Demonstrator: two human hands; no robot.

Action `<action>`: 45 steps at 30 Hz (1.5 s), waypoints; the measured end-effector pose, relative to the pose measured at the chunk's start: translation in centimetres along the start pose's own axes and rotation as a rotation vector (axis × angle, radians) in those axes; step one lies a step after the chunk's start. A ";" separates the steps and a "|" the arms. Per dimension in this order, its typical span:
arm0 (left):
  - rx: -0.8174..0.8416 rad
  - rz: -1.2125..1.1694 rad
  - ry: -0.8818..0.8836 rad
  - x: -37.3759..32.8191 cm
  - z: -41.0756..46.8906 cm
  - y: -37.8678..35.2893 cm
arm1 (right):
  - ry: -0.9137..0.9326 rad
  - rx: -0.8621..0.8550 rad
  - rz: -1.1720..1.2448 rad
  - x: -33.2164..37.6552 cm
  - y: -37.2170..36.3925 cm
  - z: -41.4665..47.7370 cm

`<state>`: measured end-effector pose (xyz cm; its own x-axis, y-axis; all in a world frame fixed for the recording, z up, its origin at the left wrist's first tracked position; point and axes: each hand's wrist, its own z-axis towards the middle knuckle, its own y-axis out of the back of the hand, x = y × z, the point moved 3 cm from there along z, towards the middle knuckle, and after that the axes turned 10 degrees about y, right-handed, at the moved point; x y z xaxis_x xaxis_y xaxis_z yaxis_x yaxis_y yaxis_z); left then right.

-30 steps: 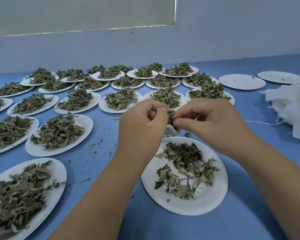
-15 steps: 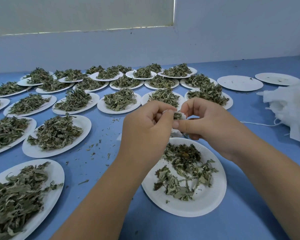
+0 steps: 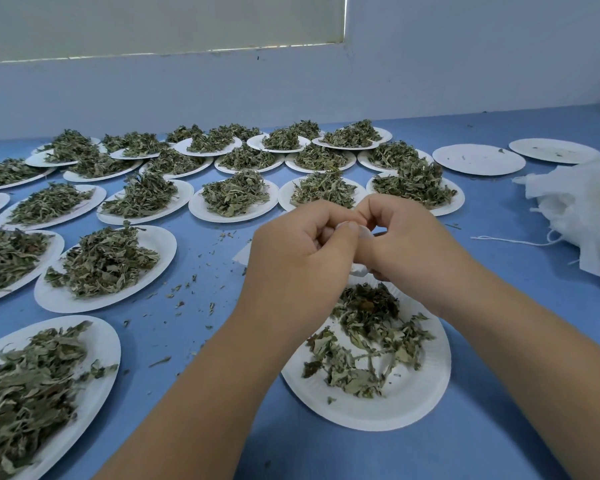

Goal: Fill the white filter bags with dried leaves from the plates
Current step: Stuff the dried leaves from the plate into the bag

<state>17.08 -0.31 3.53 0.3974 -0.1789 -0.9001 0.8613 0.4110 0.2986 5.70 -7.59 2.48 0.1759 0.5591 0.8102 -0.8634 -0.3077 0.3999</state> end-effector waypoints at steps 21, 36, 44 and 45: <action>-0.003 -0.039 -0.043 -0.4 -0.3 -0.1 | -0.034 -0.020 0.002 0.5 0.1 0.2; -0.049 -0.197 0.016 -0.3 0.0 0.5 | -0.122 0.195 0.299 1.1 0.8 -0.8; 0.060 -0.307 0.012 -0.6 -0.3 0.0 | -0.035 0.036 -0.029 0.9 0.4 -0.3; 0.064 -0.303 -0.005 -0.7 -0.4 -0.1 | -0.009 0.006 -0.102 1.0 0.3 -0.1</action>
<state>16.62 0.14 4.00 0.1204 -0.2889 -0.9498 0.9590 0.2812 0.0360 5.53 -7.03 3.37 0.2668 0.5812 0.7688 -0.8379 -0.2542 0.4830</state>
